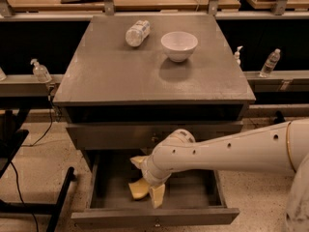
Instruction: Pick sponge from middle drawer and place on counter
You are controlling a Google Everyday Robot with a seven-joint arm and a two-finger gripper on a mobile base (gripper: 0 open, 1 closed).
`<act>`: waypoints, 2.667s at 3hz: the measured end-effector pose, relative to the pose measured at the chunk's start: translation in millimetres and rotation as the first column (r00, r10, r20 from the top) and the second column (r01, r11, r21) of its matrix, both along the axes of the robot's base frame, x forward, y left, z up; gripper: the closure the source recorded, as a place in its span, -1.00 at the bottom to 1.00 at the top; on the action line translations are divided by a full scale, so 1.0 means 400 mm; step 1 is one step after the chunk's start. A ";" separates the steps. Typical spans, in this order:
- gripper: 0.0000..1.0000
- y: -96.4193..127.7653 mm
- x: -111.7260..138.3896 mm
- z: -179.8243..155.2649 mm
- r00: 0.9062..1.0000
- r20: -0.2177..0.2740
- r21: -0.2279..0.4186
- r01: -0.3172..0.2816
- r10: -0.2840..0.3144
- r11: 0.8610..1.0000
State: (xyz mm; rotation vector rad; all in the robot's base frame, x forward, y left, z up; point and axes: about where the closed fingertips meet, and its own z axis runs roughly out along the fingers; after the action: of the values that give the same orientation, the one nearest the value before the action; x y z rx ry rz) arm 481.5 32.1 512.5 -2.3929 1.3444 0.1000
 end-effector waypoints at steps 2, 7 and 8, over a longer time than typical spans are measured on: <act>-0.72 -0.063 0.036 -0.168 0.983 -0.063 0.086 0.176 -0.171 0.981; -0.60 -0.029 0.067 -0.076 0.974 -0.134 0.068 0.194 -0.184 0.979; -0.56 -0.038 0.069 -0.120 0.973 -0.153 0.078 0.189 -0.175 0.979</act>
Offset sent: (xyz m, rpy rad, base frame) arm 0.0269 -0.0368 -0.1187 0.1529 0.0969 -0.2826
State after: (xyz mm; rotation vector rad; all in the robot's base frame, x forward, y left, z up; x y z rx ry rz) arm 509.2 16.7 464.4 -2.2101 1.5834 0.2841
